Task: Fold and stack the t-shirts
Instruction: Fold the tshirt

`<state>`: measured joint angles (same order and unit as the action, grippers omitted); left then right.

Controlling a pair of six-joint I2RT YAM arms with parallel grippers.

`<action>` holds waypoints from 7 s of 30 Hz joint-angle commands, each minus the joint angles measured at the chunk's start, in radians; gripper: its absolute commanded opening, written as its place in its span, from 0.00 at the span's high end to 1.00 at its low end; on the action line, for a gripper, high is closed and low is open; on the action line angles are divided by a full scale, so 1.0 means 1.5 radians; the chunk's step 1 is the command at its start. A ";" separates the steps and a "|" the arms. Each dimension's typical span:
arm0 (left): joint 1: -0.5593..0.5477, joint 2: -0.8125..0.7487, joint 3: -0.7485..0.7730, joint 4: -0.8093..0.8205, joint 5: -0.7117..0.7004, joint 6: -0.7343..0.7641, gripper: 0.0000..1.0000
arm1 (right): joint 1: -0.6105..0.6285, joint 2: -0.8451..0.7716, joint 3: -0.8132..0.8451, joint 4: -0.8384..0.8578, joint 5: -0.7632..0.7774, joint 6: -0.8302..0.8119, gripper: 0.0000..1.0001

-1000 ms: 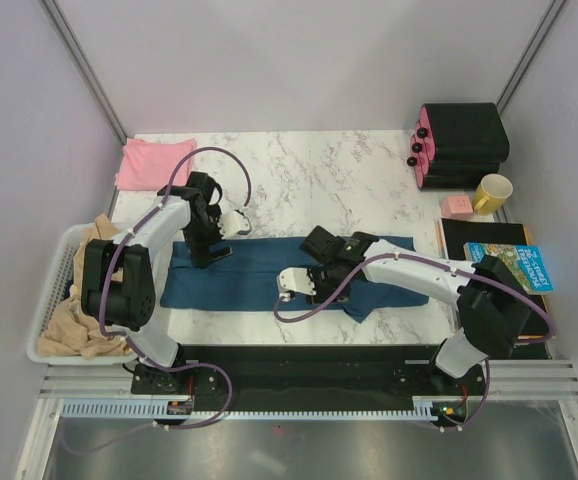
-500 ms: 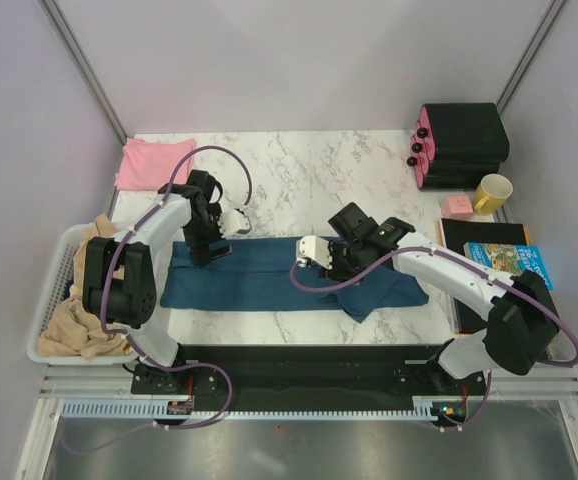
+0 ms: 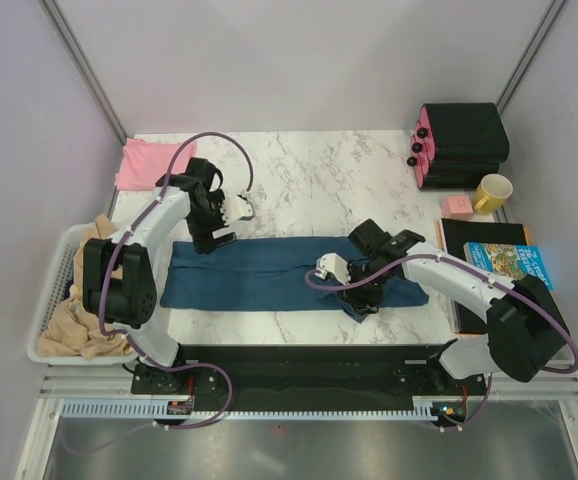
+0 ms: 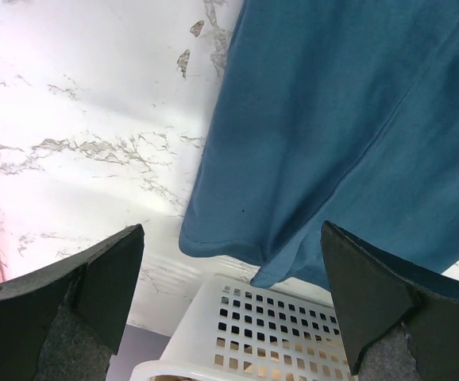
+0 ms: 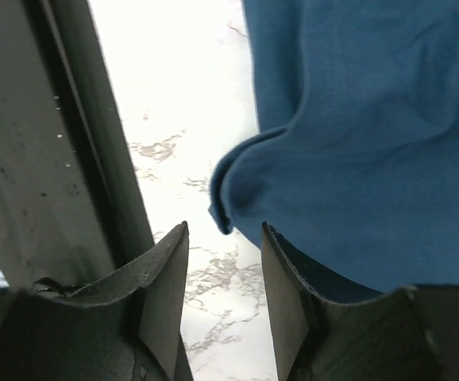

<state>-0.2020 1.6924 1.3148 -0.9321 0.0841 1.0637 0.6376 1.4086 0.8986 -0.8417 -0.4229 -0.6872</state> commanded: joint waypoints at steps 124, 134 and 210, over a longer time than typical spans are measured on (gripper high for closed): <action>0.031 0.011 0.041 0.089 0.069 -0.151 0.00 | 0.182 0.205 0.129 0.179 0.203 0.012 0.64; 0.032 0.017 0.040 0.090 0.072 -0.148 0.00 | 0.182 0.165 0.155 0.097 0.175 -0.006 0.61; 0.031 0.026 0.057 0.090 0.086 -0.147 0.00 | 0.211 0.229 0.247 0.093 0.076 0.032 0.63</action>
<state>-0.1581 1.7405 1.3643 -0.8131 0.1875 0.8425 0.9409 1.7432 1.2228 -0.6998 -0.2676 -0.6460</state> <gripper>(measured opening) 0.993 0.246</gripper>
